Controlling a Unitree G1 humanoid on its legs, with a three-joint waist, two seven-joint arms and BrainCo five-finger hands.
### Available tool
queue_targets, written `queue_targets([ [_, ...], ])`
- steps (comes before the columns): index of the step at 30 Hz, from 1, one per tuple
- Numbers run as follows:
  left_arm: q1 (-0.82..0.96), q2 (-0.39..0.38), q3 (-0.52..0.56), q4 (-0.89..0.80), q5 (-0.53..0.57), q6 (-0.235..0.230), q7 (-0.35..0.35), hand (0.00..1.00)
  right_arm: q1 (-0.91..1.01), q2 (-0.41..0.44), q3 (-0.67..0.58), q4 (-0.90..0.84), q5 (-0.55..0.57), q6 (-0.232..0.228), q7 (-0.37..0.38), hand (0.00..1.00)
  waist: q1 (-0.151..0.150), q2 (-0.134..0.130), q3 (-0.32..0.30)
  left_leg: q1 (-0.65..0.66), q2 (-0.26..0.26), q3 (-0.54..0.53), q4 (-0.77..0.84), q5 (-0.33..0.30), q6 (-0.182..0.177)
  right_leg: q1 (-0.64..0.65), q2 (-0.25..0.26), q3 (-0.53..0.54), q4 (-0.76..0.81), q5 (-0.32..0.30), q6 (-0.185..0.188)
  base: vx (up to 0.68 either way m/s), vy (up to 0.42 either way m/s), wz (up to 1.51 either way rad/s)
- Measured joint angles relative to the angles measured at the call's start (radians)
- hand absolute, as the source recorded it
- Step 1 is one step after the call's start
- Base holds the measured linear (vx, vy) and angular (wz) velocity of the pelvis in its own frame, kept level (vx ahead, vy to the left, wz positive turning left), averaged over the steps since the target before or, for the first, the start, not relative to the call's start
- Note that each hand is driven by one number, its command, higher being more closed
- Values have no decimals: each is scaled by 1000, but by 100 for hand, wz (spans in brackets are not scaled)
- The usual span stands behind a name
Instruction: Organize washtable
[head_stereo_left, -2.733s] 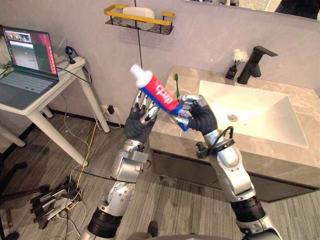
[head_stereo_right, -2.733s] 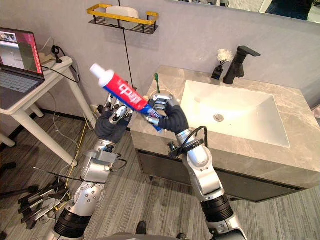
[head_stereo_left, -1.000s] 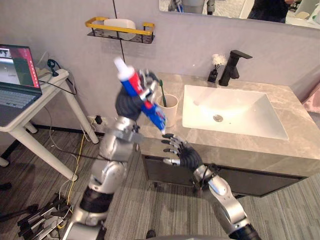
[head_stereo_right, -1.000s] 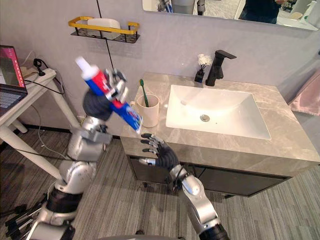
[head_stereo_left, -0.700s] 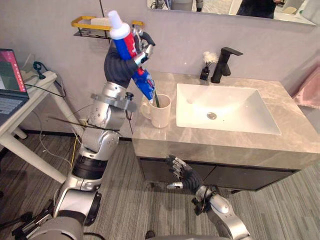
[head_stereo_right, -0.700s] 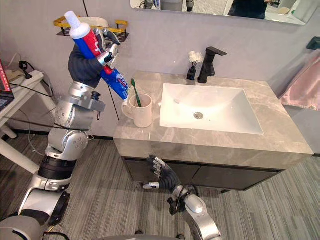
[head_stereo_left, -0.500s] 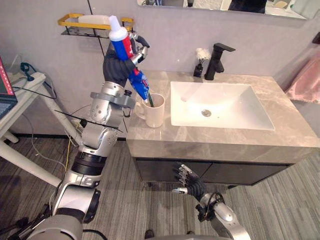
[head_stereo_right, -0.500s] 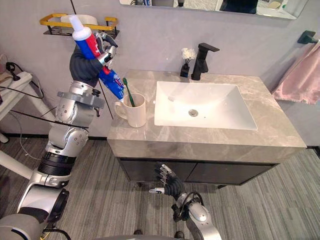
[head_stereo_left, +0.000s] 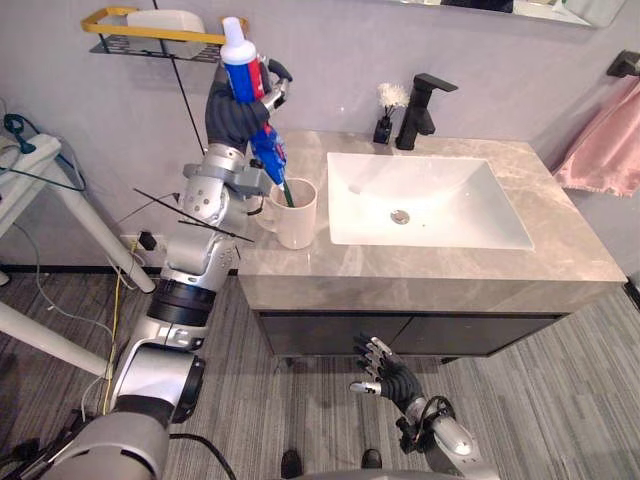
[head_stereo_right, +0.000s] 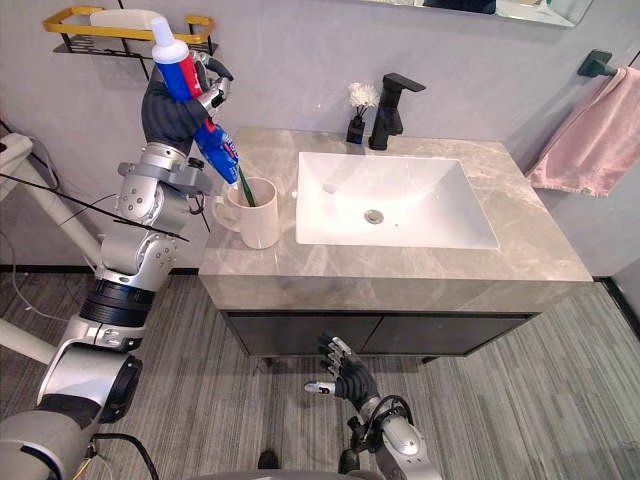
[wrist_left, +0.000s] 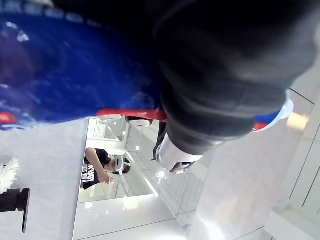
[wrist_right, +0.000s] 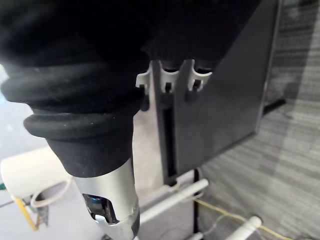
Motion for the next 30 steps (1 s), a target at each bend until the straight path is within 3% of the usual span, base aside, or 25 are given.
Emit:
queue_targets([
  [5, -24, -7, 16, 10, 20, 1, 11, 100, 2, 8, -2, 0, 0, 0, 0, 0, -3, -16, 12, -4, 0, 4, -1, -1, -1, -6, 0, 4, 0, 0, 0, 0, 0, 0],
  [30, -23, -60, 21, 15, 32, 2, 9, 100, 2, 10, -36, -24, -39, 0, 3, 0, -5, -31, 61, -8, 1, 26, 0, -6, 1, -19, 0, 25, -3, 3, 0, -2, 1, -2],
])
